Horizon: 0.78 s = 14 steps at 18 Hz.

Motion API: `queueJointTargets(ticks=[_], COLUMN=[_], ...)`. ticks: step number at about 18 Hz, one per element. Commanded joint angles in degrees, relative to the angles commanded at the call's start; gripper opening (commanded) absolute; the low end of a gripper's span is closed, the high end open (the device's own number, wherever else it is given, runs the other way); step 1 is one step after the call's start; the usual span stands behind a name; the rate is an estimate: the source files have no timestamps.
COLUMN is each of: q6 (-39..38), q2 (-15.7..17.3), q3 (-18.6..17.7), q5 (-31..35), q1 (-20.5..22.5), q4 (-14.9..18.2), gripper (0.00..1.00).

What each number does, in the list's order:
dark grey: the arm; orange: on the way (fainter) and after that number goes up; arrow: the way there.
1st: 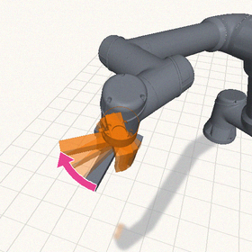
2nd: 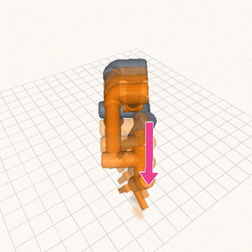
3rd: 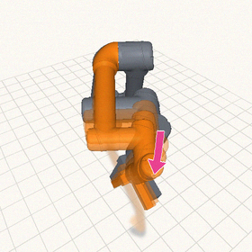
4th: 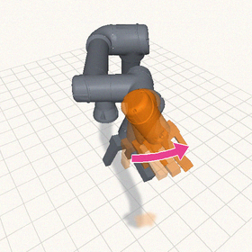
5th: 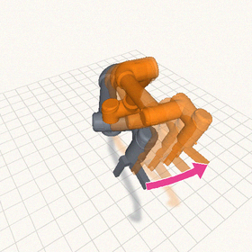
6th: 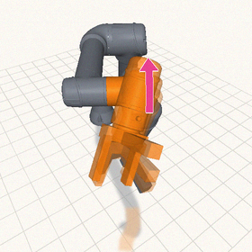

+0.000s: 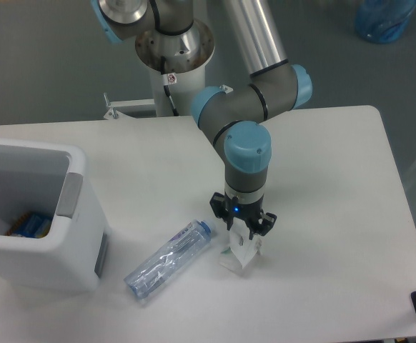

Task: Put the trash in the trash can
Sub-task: 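Close the gripper on the wrapper and lift it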

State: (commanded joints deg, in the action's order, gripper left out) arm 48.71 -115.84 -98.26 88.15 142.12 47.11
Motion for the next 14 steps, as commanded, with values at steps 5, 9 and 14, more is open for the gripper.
queueJointTargets(ticks=[5, 9, 14], q6=[-2.2, -8.1, -20.0], q2=[0.3, 0.6, 0.2], q3=[2.2, 5.8, 12.0], q5=[-0.4, -4.9, -11.1], q1=[0.0, 0.4, 0.4], q4=[0.1, 0.1, 0.1], gripper=[0.00, 0.00, 0.00])
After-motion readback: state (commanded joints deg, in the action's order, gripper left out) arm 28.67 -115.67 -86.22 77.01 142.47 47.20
